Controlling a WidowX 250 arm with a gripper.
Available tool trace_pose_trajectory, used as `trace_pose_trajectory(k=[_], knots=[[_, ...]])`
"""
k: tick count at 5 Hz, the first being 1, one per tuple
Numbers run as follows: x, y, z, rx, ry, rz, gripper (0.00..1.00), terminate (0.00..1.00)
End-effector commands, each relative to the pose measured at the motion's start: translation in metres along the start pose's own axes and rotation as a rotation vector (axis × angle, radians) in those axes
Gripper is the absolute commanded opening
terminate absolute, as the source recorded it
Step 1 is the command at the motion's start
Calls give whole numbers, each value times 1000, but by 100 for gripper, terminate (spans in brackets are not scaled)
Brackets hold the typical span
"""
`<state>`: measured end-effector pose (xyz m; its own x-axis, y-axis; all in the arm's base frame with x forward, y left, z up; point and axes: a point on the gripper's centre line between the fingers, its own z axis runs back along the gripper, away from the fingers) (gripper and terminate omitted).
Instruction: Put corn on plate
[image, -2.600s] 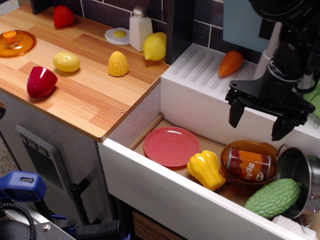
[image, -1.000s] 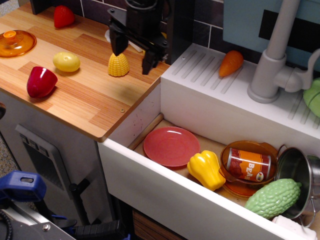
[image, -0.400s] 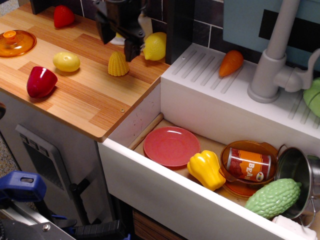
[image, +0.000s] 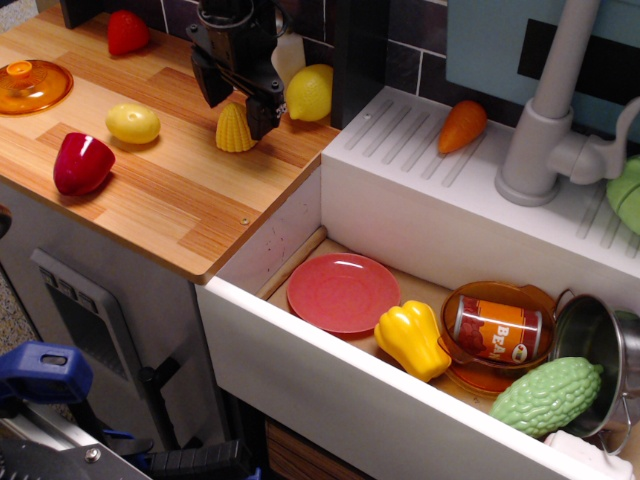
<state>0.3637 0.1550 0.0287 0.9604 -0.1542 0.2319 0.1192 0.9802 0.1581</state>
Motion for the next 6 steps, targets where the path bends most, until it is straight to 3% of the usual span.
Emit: trace_pose_trajectory(k=[1,2,3,5,6], knots=[[9,11,7,21,-40,15,0,0],[15,13,10,15,-25,24,0,0],[19,-12,29,35,-29,44,0,0],[4,-92,46,30,9,61,0,0],[-8,-119,41,46,7,76,0,0]])
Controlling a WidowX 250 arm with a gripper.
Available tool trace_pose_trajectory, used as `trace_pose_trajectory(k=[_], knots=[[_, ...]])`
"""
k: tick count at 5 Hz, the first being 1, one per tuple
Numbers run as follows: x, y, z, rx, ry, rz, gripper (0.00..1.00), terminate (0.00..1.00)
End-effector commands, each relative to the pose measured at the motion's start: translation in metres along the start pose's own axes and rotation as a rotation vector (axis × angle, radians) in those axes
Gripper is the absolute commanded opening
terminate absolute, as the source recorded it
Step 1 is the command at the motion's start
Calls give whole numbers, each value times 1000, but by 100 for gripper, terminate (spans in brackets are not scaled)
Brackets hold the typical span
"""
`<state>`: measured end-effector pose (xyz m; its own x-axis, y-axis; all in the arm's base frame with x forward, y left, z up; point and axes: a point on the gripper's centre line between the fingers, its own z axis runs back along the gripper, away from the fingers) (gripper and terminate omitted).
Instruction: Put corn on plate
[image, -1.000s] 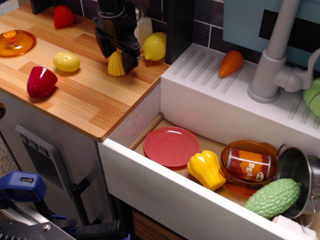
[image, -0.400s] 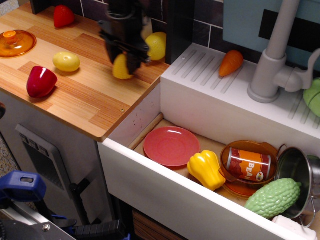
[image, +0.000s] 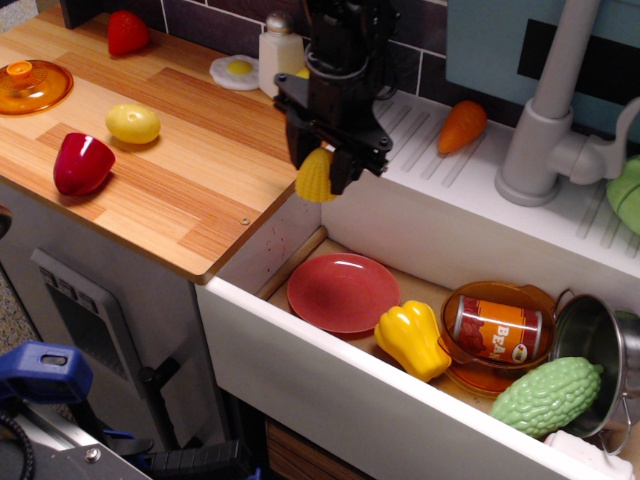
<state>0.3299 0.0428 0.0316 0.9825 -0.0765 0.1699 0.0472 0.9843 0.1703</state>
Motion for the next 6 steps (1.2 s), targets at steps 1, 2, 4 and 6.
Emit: trace_pose_trajectory(k=[1,2,4,6], knots=[[1,-21,-8,-52,-82,2,0,0],[5,-31,-27,-91,-113,-2,0,0],[4,-44,-58,-136,-124,0,0,0],[6,-48,-58,-128,-129,8,100,0]])
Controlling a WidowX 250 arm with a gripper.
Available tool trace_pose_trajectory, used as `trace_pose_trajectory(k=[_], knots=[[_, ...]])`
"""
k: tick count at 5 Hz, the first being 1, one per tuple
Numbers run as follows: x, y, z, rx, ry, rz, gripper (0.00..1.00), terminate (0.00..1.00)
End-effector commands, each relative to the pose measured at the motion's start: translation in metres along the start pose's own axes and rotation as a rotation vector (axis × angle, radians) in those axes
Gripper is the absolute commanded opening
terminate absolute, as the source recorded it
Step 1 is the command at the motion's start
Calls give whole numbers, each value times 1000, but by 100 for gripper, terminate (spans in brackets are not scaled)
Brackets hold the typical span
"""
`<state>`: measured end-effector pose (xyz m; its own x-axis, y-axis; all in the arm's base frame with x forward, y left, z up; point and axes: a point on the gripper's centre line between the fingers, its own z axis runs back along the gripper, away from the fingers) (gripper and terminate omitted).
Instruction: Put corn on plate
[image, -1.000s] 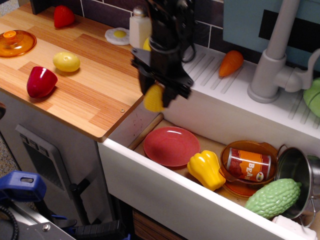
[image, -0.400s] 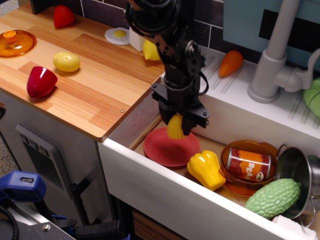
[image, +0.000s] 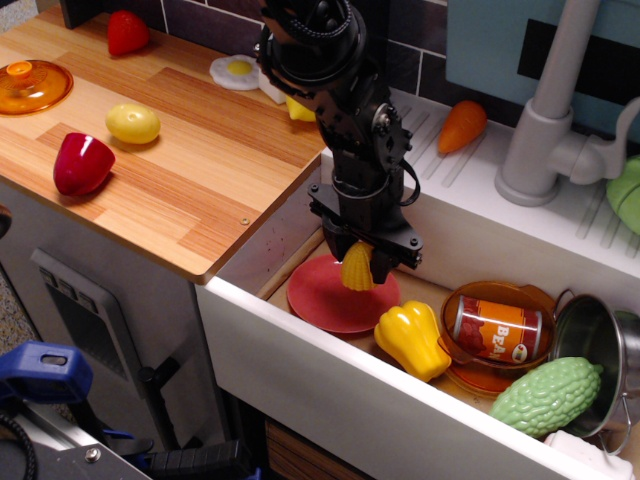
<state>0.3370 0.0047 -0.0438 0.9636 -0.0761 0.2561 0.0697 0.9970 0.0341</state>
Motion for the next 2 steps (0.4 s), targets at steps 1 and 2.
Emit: trace_pose_trajectory(k=[1,2], knots=[[10,1,10,10,-40,-4,100,0],[10,1,10,10,-40,-4,100,100]])
